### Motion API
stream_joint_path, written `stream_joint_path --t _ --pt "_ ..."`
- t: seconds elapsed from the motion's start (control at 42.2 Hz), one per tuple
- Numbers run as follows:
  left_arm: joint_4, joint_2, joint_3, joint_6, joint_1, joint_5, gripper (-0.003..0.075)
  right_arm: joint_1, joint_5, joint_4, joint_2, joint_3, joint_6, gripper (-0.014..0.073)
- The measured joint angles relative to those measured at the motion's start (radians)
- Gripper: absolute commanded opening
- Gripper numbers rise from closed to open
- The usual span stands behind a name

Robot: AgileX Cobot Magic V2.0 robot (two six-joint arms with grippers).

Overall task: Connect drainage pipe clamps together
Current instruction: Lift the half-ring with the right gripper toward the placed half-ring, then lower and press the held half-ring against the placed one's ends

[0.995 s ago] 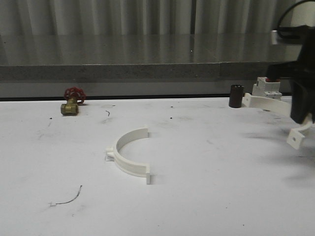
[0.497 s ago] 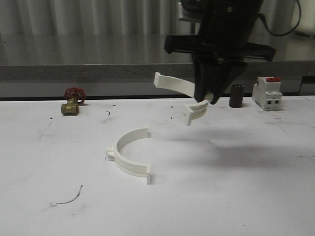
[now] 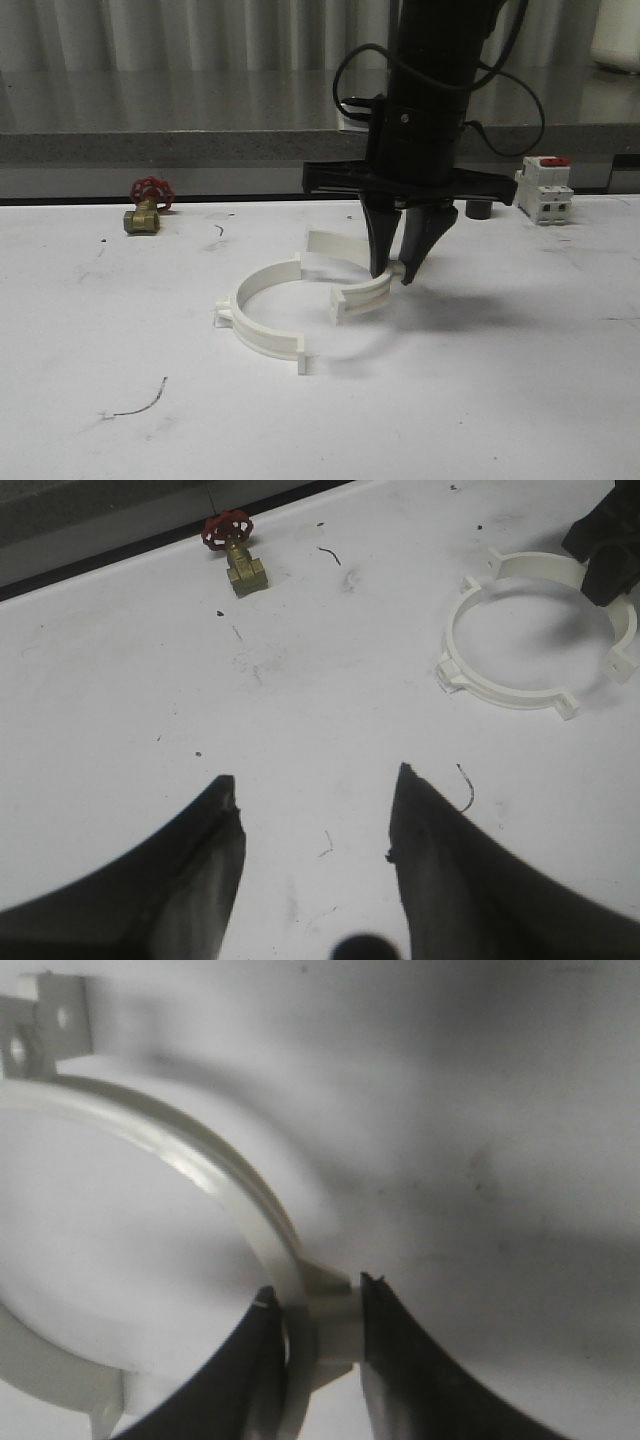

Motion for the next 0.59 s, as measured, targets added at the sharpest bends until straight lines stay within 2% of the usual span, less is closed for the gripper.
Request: stream_joint_path --t 0.592 --pt "0.0 0.0 0.0 0.0 0.0 0.0 0.0335 0.001 -0.015 -0.018 0.011 -0.004 0.073 0.0164"
